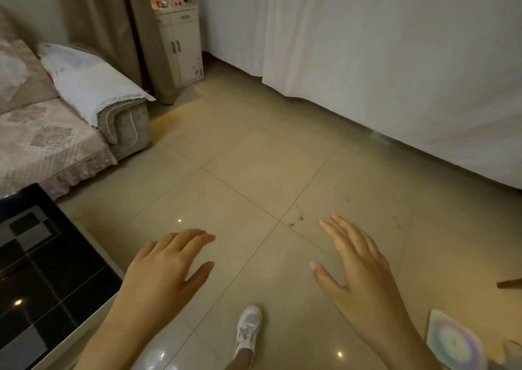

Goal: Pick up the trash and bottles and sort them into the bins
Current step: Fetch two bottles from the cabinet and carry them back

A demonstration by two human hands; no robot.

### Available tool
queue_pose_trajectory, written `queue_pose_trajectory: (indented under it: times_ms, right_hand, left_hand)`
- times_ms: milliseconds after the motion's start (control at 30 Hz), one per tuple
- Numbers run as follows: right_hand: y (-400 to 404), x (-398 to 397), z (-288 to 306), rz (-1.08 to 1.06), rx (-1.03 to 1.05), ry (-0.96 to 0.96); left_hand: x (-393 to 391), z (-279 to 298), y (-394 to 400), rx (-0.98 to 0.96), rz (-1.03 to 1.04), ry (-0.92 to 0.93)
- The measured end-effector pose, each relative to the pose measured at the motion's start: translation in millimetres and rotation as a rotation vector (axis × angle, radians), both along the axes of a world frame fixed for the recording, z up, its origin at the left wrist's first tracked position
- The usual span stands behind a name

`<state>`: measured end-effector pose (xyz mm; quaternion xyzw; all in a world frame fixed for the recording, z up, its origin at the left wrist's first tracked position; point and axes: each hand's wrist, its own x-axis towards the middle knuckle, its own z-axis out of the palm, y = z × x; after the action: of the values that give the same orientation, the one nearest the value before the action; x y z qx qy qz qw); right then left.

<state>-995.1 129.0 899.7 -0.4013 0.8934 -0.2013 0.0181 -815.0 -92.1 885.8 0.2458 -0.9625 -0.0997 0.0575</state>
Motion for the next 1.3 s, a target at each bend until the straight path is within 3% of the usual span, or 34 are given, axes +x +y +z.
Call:
queue_pose_trajectory:
  times_ms: [467,667,1067,1300]
  right_hand:
    - [-124,-228,17,-0.033,-0.059,-0.019]
    - [-181,-340,-4,0.04,-0.06,-0.046]
    - [-318,-597,-9,0.293,0.061,-0.048]
    - [-429,-696,-13,0.425,0.115,-0.056]
  left_hand:
    - [-253,24,-133,-0.063,-0.102,0.026]
    - [-352,16,-195,-0.228,-0.175,-0.044]
    - [-583,-7,-247,-0.108,0.106,0.019]
    - [-666,-18,-344,-0.105,0.234,-0.07]
